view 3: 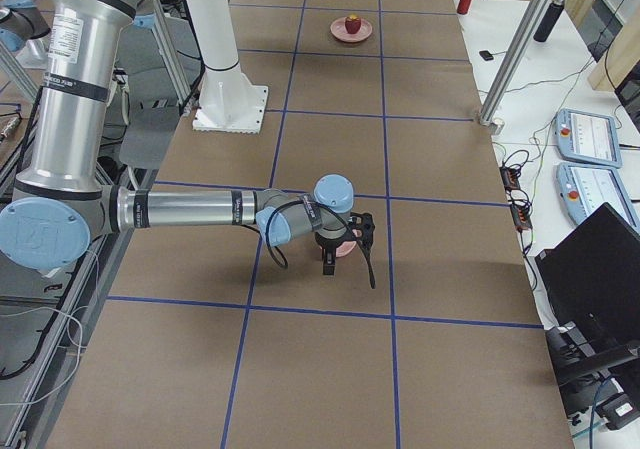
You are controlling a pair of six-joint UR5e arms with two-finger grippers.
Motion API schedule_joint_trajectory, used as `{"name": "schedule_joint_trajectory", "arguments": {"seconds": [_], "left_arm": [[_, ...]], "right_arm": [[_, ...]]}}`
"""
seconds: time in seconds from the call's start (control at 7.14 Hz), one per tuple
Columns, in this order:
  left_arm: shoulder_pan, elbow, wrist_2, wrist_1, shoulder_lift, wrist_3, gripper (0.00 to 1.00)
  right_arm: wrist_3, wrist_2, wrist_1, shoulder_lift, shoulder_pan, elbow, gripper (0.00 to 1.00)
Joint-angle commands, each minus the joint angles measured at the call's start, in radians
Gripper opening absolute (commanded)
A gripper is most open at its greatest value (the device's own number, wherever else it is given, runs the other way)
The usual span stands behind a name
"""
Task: Move apple from plate to bowl
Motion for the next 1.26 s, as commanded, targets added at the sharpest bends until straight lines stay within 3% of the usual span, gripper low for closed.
{"name": "schedule_joint_trajectory", "arguments": {"seconds": [0.0,0.56,0.98,1.12], "left_arm": [[-0.003,-0.01,0.001,0.0,0.0,0.0,0.98],[-0.004,-0.022,0.001,0.0,0.001,0.0,0.98],[-0.003,-0.017,0.001,0.001,0.0,0.0,0.98],[-0.003,-0.019,-0.001,0.001,0.0,0.0,0.98]], "right_arm": [[0.088,-0.005,0.022,0.01,-0.056,-0.013,1.0],[0.241,-0.028,0.038,0.113,-0.077,-0.131,0.97],[0.37,-0.047,0.262,0.115,-0.139,-0.234,0.91],[0.431,-0.041,0.273,0.115,-0.14,-0.22,0.33]]}}
